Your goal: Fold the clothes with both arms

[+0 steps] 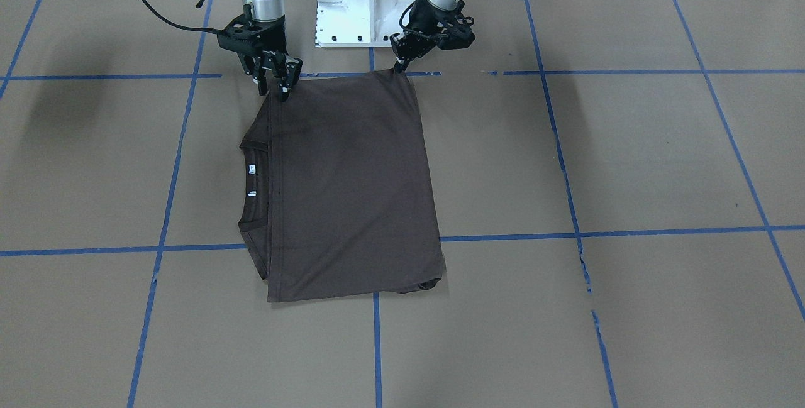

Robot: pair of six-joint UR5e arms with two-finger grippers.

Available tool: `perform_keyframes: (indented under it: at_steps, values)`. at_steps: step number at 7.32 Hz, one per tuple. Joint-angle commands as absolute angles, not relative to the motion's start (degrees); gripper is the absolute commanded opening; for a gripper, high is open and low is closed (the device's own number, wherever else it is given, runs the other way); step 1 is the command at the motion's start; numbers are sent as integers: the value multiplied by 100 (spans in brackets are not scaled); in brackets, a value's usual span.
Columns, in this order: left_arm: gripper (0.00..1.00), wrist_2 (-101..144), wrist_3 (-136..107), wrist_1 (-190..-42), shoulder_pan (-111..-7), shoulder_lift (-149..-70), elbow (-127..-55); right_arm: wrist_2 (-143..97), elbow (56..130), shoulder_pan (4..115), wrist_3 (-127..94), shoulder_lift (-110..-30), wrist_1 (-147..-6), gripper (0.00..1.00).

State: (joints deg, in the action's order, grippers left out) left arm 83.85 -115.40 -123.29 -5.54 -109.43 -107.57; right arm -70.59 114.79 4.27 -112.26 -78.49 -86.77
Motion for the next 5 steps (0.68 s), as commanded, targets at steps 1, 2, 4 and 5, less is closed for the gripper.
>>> perform_keyframes:
  at_steps: [1, 2, 4, 5]
  values:
    - [0, 8385, -11540, -12331, -554, -10942, -10767, -7058, 11452, 431, -11276, -7840, -8631, 22]
    - [0, 8385, -11540, -12331, -554, -10942, -10767, -7058, 11461, 431, -11285, -7840, -8613, 0]
    - [0, 8376, -11531, -12331, -554, -10951, -10775, -7058, 11496, 431, -11285, -7840, -8613, 0]
    - [0, 8385, -11523, -12331, -554, -10951, -10775, -7058, 11531, 439, -11285, -7831, -8613, 0]
